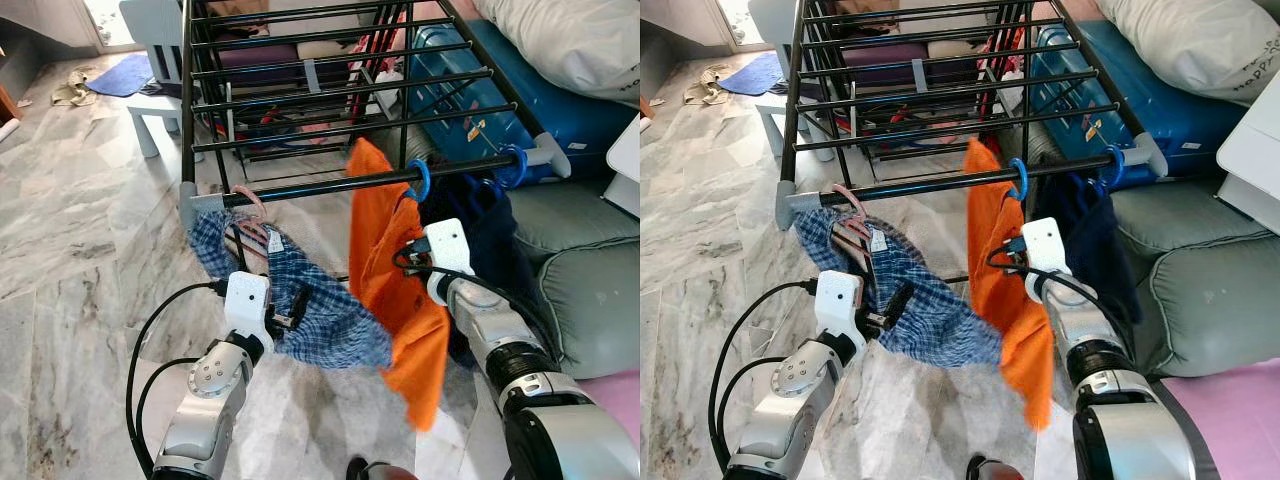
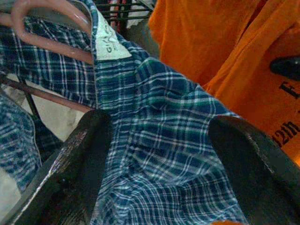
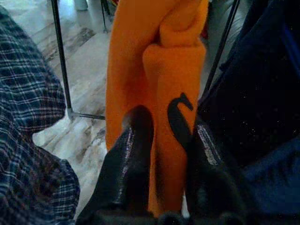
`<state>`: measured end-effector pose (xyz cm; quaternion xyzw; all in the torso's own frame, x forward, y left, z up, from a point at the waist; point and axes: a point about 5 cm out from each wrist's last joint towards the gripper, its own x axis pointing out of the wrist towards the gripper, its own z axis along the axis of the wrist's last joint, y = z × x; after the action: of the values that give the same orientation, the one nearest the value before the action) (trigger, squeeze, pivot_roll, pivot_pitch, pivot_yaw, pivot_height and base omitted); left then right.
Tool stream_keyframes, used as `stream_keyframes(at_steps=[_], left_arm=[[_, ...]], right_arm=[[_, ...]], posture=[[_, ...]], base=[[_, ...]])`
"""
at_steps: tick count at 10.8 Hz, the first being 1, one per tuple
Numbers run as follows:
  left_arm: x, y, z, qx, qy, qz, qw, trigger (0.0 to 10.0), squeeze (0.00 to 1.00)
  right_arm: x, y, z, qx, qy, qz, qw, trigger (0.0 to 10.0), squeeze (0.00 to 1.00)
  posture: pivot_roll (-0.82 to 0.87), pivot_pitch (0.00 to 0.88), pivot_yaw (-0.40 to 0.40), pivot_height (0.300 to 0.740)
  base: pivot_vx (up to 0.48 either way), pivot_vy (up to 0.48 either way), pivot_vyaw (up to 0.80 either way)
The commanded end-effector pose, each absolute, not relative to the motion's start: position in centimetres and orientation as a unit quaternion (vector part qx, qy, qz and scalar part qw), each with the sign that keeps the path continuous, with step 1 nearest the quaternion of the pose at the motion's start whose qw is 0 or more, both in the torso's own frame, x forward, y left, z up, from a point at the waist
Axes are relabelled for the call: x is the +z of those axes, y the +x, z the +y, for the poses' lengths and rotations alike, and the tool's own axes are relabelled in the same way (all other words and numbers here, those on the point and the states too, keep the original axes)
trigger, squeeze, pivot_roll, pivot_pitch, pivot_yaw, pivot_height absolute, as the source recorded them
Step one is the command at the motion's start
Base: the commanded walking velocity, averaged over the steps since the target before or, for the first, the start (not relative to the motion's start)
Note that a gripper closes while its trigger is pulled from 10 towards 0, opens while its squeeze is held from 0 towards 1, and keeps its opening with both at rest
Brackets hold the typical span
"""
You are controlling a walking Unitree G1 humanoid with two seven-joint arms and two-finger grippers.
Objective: Hang hanger
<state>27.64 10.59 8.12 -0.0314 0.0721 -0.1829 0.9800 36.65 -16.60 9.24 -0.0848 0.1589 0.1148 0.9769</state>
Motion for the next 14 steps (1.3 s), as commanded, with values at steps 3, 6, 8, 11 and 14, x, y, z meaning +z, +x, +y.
stream_keyframes(at_steps=[3, 6, 8, 11, 14], left_arm=[[7.8, 27.8, 10.6, -0.180, -0.026, 0.083, 0.980, 10.0, 0.00], [7.7, 27.9, 10.6, -0.179, -0.024, 0.084, 0.980, 10.0, 0.00], [7.7, 27.9, 10.7, -0.175, -0.022, 0.084, 0.981, 10.0, 0.00], [7.6, 27.9, 10.9, -0.166, -0.026, 0.088, 0.982, 10.0, 0.00], [7.4, 27.8, 11.1, -0.157, -0.022, 0.098, 0.982, 10.0, 0.00]], right_arm=[[9.3, 36.7, -16.8, 0.107, -0.089, 0.155, 0.978, 0.0, 0.00], [9.7, 36.9, -16.5, 0.104, -0.092, 0.140, 0.980, 0.0, 0.00], [11.0, 37.1, -16.6, 0.087, -0.102, 0.088, 0.987, 0.0, 0.00], [10.9, 35.7, -16.8, 0.063, -0.112, 0.048, 0.991, 4.5, 0.00], [8.1, 31.7, -16.3, 0.062, -0.117, 0.080, 0.988, 10.0, 0.00]], posture=[[-0.14, 0.115, 0.003, 0.740], [-0.14, 0.109, 0.002, 0.740], [-0.14, 0.107, 0.002, 0.740], [-0.14, 0.127, 0.002, 0.740], [-0.15, 0.139, 0.005, 0.740]], base=[[0.000, 0.000, 0.00], [0.000, 0.000, 0.00], [0.000, 0.000, 0.00], [0.000, 0.000, 0.00], [0.000, 0.000, 0.00]])
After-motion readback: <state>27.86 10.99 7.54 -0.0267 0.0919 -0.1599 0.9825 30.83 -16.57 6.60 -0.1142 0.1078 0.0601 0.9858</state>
